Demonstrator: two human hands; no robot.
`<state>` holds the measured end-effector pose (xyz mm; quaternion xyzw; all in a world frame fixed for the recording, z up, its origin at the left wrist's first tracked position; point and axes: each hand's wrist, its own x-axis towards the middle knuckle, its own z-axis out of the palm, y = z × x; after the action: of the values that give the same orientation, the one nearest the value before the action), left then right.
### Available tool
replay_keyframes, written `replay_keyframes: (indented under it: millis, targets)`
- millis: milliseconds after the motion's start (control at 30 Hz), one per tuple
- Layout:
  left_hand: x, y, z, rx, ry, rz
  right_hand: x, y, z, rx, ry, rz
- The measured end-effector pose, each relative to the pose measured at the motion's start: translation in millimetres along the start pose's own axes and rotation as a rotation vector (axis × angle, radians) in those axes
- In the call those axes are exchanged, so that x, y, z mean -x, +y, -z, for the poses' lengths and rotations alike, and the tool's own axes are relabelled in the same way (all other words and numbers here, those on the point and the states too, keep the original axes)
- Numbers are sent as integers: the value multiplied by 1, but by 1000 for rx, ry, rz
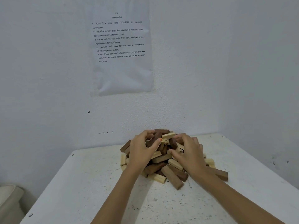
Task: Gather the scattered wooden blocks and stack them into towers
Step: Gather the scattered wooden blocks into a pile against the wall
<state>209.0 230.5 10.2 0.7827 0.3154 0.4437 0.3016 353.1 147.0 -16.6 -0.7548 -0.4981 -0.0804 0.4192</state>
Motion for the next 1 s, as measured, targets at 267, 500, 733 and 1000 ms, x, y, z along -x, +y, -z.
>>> replay_keyframes:
  millis: [267, 500, 733, 1000]
  targets:
    - [-10, 0, -7, 67, 26, 30, -7, 6, -11, 57, 188, 99]
    - [-14, 7, -3, 216, 124, 37, -29, 4, 28, -386, 287, -6]
    - [-28, 32, -5, 447, 154, 87, -75, 26, 65, -856, 153, -481]
    - [-37, 34, -24, 623, 65, 169, -85, 66, 43, -572, -308, -517]
